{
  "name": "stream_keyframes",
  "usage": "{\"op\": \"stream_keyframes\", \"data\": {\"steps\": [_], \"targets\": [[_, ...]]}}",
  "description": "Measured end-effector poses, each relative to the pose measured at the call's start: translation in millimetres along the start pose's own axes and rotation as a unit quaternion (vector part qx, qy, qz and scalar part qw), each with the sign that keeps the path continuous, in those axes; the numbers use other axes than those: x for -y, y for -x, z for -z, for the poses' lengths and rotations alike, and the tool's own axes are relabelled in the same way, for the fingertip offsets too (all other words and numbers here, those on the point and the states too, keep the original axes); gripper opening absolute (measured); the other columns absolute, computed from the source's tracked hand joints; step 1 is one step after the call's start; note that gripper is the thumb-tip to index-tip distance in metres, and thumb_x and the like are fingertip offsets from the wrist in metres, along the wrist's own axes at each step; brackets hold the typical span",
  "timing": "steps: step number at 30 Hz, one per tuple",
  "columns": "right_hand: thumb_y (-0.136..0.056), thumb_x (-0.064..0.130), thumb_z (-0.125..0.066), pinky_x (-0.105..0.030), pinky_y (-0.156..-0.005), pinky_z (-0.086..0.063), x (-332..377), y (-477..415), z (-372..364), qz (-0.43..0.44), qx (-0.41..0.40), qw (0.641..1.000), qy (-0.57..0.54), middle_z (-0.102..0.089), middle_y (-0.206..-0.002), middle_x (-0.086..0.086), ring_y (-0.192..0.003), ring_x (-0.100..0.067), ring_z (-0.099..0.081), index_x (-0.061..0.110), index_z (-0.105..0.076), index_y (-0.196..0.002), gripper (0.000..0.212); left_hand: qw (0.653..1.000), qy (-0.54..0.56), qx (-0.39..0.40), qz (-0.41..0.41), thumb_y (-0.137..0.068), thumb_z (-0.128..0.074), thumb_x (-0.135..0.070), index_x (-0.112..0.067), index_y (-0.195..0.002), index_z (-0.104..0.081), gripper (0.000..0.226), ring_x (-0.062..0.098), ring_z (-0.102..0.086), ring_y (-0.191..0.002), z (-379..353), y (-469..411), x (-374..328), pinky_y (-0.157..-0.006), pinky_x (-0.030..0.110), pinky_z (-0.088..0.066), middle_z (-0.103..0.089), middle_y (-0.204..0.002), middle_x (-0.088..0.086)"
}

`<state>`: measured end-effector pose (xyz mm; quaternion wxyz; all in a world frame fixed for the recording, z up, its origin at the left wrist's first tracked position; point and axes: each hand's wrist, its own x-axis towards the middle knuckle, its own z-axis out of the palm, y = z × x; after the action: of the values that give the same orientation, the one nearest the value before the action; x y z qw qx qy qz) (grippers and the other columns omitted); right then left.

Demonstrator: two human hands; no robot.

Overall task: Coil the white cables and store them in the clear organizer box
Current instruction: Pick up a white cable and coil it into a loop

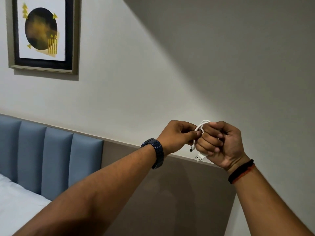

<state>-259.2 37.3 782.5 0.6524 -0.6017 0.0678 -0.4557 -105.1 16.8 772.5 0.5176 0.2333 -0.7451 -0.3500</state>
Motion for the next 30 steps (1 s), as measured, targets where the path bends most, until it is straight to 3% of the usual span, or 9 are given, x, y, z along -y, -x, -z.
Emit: {"op": "stream_keyframes", "data": {"steps": [6,12,18,21,23,27,30], "targets": [[-0.078,0.019,-0.051,-0.023,-0.039,-0.022,-3,5,6,-0.008,-0.007,1.000,-0.005,-0.020,-0.036,0.002,-0.031,-0.016,-0.019,0.017,-0.024,-0.049,0.040,0.997,0.038,0.034,0.059,-0.089,-0.062,-0.011,0.002,-0.101,-0.067,0.019,0.024,-0.063,-0.083,-5,0,2,-0.086,0.042,-0.056,-0.066,-0.090,0.017],[-0.082,0.018,-0.047,-0.024,-0.039,-0.022,-3,6,7,-0.018,0.016,1.000,-0.010,-0.022,-0.037,0.002,-0.031,-0.015,-0.019,0.018,-0.027,-0.049,0.038,0.998,-0.026,0.005,0.057,-0.088,-0.063,-0.012,-0.006,-0.106,-0.070,0.020,0.020,-0.066,-0.083,-9,-1,1,-0.080,0.034,-0.058,-0.072,-0.096,0.012],[-0.085,0.017,-0.038,-0.025,-0.040,-0.022,-1,4,4,-0.029,0.063,0.996,-0.054,-0.026,-0.038,0.002,-0.032,-0.015,-0.022,0.017,-0.030,-0.051,0.035,0.996,0.048,0.048,0.059,-0.091,-0.057,-0.006,0.003,-0.115,-0.063,0.026,0.022,-0.065,-0.095,-11,3,-6,-0.087,0.033,-0.055,-0.067,-0.112,0.023],[-0.084,0.016,-0.038,-0.025,-0.040,-0.021,0,2,-1,-0.035,0.077,0.995,-0.055,-0.024,-0.038,0.002,-0.032,-0.015,-0.021,0.017,-0.029,-0.051,0.034,0.998,0.009,0.052,0.027,-0.090,-0.057,-0.006,-0.001,-0.113,-0.064,0.025,0.020,-0.066,-0.089,-5,4,-10,-0.084,0.032,-0.057,-0.070,-0.105,0.018],[-0.083,0.016,-0.039,-0.026,-0.041,-0.020,0,1,-5,-0.041,0.088,0.994,-0.058,-0.020,-0.038,0.002,-0.033,-0.015,-0.018,0.016,-0.029,-0.052,0.033,0.996,-0.078,0.026,-0.031,-0.088,-0.058,-0.006,-0.006,-0.109,-0.067,0.023,0.016,-0.066,-0.083,-3,3,-11,-0.077,0.025,-0.057,-0.071,-0.095,0.008],[-0.082,0.017,-0.041,-0.026,-0.041,-0.020,0,0,-8,-0.052,0.088,0.994,-0.043,-0.017,-0.037,0.002,-0.033,-0.014,-0.013,0.017,-0.029,-0.051,0.033,0.967,-0.211,-0.015,-0.143,-0.080,-0.063,-0.006,-0.008,-0.096,-0.070,0.017,0.012,-0.064,-0.072,2,0,-12,-0.068,0.019,-0.053,-0.071,-0.082,0.004],[-0.080,0.017,-0.042,-0.025,-0.041,-0.022,0,2,-5,-0.059,0.074,0.995,-0.034,-0.023,-0.037,0.002,-0.032,-0.015,-0.020,0.017,-0.028,-0.051,0.033,0.953,-0.249,-0.022,-0.172,-0.079,-0.068,-0.009,-0.005,-0.087,-0.072,0.010,0.018,-0.063,-0.064,5,-2,-11,-0.063,0.027,-0.054,-0.071,-0.075,0.009]]}}
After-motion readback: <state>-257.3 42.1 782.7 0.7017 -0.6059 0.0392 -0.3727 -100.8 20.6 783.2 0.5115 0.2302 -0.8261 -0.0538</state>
